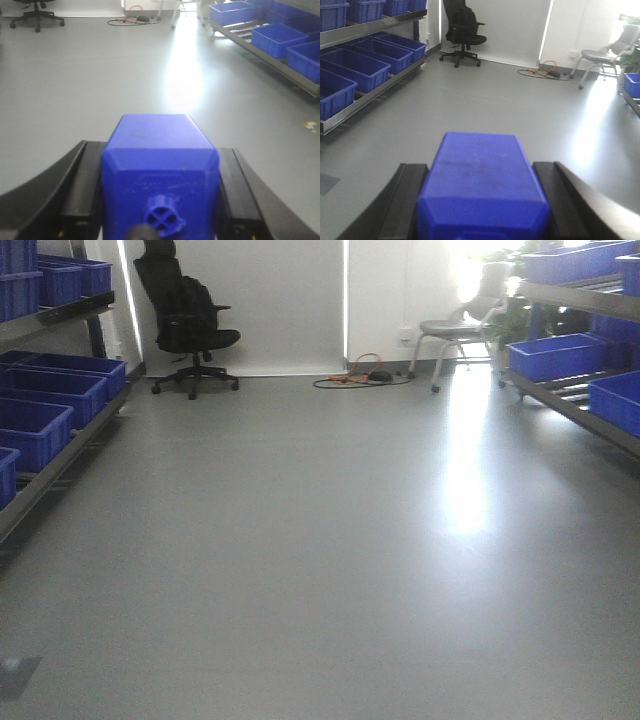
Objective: Pick and sort blue part to right shelf
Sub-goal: 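Drive the base to the bin rack holding both blue parts, then move the left gripper with its blue part over a blue bin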
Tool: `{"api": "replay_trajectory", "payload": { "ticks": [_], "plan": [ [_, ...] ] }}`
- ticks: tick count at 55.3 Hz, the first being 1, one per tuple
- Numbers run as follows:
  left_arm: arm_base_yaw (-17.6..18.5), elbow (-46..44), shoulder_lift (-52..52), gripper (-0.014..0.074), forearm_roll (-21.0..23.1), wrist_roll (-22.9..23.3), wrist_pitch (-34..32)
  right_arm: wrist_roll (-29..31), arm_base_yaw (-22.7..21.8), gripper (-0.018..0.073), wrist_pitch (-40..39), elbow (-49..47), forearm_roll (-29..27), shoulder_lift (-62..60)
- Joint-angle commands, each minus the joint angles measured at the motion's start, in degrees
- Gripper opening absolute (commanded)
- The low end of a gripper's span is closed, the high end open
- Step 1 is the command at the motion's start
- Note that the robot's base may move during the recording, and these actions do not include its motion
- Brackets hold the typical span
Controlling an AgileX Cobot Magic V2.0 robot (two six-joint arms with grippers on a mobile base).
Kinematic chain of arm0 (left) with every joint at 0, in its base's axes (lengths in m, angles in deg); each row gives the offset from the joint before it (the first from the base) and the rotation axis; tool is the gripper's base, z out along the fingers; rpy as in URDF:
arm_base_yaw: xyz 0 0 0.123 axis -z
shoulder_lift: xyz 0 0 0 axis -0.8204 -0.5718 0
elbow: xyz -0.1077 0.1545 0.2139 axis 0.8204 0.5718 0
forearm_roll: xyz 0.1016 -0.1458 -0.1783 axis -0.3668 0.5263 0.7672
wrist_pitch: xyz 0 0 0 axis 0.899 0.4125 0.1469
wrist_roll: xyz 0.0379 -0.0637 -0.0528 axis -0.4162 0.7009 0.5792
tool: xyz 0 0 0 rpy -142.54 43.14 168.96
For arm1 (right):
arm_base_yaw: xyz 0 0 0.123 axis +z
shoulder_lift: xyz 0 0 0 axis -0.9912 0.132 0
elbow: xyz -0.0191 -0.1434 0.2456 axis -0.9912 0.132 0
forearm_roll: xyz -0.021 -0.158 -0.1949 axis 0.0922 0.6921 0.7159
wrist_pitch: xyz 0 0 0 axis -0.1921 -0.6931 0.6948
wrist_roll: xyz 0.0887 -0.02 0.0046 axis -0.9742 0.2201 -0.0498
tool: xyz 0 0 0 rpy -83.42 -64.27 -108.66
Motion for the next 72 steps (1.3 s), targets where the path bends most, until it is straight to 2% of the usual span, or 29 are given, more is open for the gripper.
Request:
{"api": "replay_trajectory", "payload": {
  "ticks": [1, 72],
  "plan": [
    [0.05, -1.92, -0.64, 0.0250, 0.00, 0.41, -5.59, 0.31, -0.19, 0.0185, -5.38, -1.65, 1.14, 0.59],
    [0.05, -1.92, -1.03, 0.0250, 0.00, 0.41, -5.59, 0.31, -0.19, 0.0185, -5.30, -1.65, 1.14, 0.59]
  ]
}}
